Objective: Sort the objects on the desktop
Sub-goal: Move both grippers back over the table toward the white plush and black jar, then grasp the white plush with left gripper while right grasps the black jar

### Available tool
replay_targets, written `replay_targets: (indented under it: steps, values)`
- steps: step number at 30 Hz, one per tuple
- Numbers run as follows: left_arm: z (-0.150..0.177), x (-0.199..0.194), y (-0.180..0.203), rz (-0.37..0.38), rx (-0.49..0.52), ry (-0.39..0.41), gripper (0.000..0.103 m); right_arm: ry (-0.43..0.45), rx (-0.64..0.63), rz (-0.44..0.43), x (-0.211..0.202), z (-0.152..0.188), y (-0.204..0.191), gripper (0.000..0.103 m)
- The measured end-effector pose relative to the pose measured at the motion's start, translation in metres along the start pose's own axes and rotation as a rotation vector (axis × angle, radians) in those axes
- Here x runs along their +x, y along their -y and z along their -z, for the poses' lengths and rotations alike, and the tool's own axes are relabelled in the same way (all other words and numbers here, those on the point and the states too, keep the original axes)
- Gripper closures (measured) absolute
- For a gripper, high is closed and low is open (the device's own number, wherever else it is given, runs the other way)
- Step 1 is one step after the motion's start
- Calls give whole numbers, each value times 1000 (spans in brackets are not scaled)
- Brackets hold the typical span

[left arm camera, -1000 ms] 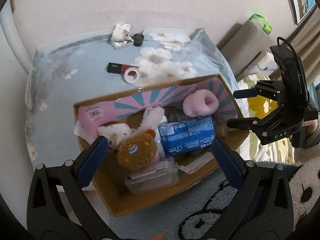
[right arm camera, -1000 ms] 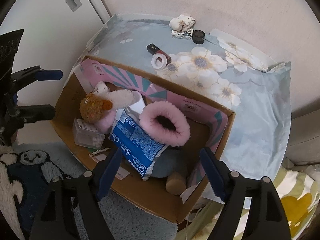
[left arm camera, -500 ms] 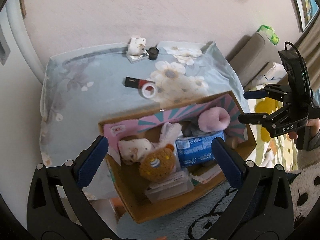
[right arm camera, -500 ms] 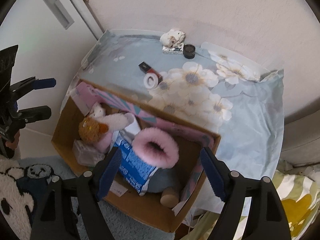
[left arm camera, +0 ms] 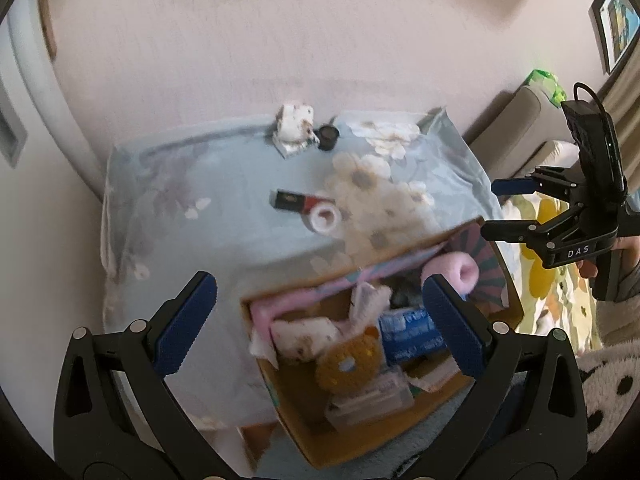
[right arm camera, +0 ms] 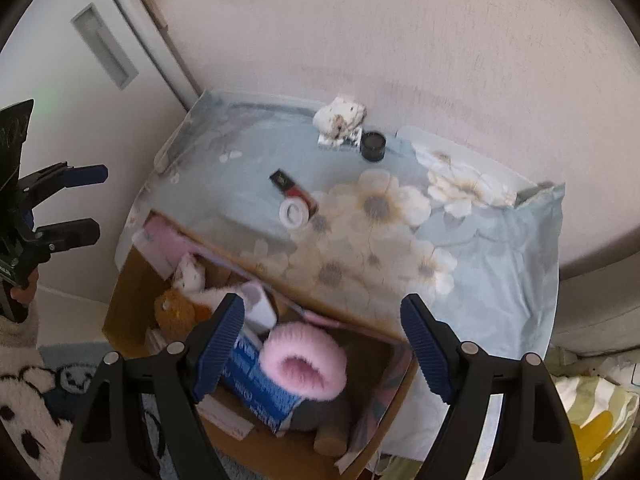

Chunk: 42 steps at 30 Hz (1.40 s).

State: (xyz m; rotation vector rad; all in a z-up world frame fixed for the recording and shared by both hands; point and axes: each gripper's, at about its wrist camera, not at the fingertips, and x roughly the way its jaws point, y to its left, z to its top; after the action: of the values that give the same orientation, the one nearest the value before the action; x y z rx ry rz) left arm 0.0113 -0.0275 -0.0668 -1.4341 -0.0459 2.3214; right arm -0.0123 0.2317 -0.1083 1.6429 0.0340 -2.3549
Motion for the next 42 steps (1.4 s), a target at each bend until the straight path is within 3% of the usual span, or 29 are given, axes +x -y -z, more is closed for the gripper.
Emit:
replay_targets:
  steps: [9, 13, 16, 21, 23, 28, 31, 33, 35, 37, 42]
  values:
    - [-77, 24, -7, 8, 26, 78, 1, 49, 23, 28, 14, -43, 25, 26]
    - [-118, 65, -8, 4, 30, 88, 1, 87, -38, 33, 39, -69, 39, 26]
    - [-144, 122, -8, -8, 68, 48, 3, 115, -108, 23, 74, -88, 50, 26]
    - [-156, 189, -14, -43, 88, -6, 12, 110, -156, -24, 143, -112, 65, 26]
    - [-158, 205, -18, -48, 70, -10, 13, 104, -153, -26, 160, -118, 68, 36]
    - [-162, 225, -23, -63, 50, -20, 13, 114, -156, -8, 181, -128, 72, 41]
    - [-162, 233, -24, -56, 36, -29, 20, 126, -151, -25, 187, -133, 74, 42]
    - [-161, 240, -28, -37, 15, -50, 28, 120, -159, -29, 191, -135, 74, 49]
    - [-160, 246, -33, -21, -14, -68, 46, 105, -175, -28, 196, -137, 72, 63]
    - [-158, 250, -36, -18, -29, -84, 61, 108, -181, -48, 198, -138, 71, 70]
    - [-157, 245, -41, -1, -58, -89, 70, 124, -201, -48, 188, -135, 66, 70]
